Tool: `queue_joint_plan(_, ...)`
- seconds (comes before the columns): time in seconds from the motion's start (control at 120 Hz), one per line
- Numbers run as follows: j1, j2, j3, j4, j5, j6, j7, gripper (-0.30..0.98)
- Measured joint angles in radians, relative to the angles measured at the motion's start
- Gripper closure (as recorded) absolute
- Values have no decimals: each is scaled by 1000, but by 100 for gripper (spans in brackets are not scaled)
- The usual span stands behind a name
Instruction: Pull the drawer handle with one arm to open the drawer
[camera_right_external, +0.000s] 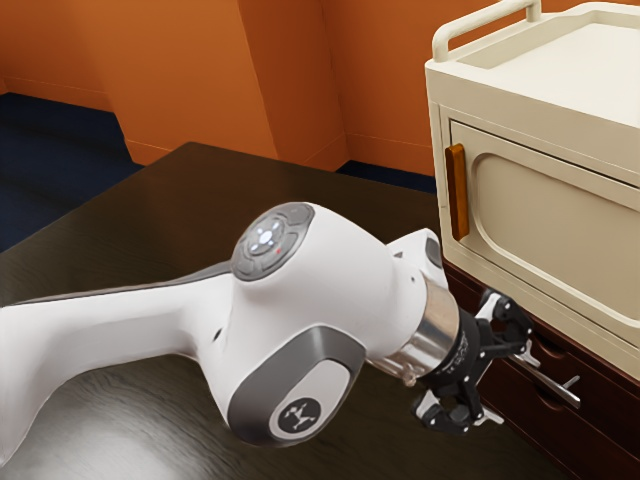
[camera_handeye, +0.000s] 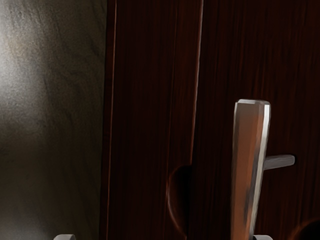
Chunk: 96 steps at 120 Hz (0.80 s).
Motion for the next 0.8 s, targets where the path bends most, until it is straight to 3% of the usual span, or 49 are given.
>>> queue_joint_plan(0.367, -4, 40, 4, -9, 13, 62, -9, 33)
queue_joint_plan(0.8, -8, -41, 19, -19, 9, -71, -23, 36)
